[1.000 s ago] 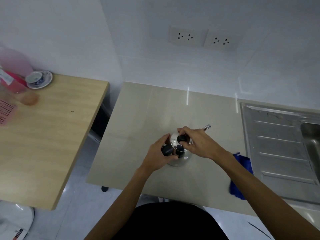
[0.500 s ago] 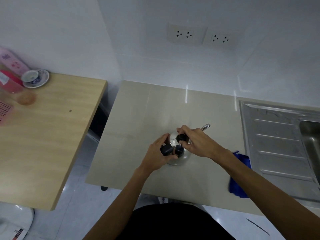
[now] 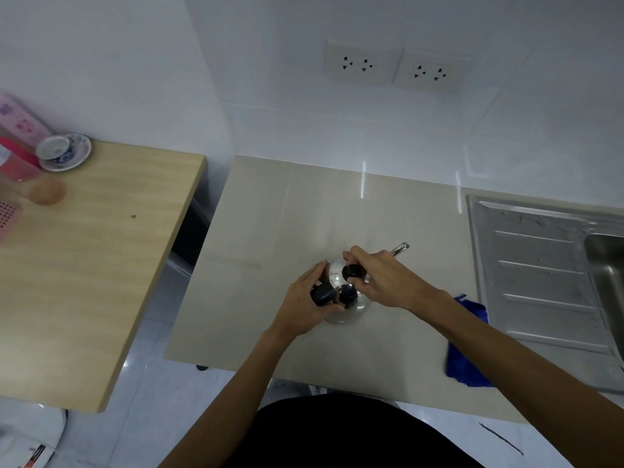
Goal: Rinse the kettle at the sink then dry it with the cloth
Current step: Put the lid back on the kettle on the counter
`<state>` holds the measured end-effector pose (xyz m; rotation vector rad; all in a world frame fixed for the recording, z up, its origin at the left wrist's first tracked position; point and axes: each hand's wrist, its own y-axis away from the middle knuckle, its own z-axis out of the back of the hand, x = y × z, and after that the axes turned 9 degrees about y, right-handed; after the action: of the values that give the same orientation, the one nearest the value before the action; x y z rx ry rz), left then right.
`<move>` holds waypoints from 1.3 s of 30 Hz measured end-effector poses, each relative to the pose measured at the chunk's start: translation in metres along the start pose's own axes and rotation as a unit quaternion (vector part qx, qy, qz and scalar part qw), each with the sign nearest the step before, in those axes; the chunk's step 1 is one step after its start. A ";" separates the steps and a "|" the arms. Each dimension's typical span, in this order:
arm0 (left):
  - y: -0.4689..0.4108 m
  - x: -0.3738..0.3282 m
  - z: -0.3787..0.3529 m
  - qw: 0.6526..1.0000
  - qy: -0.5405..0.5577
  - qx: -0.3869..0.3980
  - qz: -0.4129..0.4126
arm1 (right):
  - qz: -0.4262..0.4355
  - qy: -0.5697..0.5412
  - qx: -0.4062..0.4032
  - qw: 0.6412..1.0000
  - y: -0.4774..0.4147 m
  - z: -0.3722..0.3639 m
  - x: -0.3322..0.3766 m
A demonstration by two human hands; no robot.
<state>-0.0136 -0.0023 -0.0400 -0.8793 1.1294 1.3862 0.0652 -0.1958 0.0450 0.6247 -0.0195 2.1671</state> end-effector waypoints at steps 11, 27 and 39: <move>0.000 0.002 -0.001 1.000 -0.006 -0.007 0.016 | -0.022 -0.094 -0.093 0.991 0.015 -0.024 -0.001; 0.001 0.000 0.001 0.999 -0.014 0.016 0.030 | -0.396 -0.441 -0.203 0.779 0.021 -0.099 -0.055; -0.001 0.000 0.003 0.998 -0.028 0.033 0.045 | -0.371 -0.512 -0.162 0.757 -0.001 -0.103 -0.046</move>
<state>-0.0126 0.0004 -0.0398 -0.7461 1.1774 1.4311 0.0452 -0.2057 -0.0652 1.2725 -0.6136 0.8262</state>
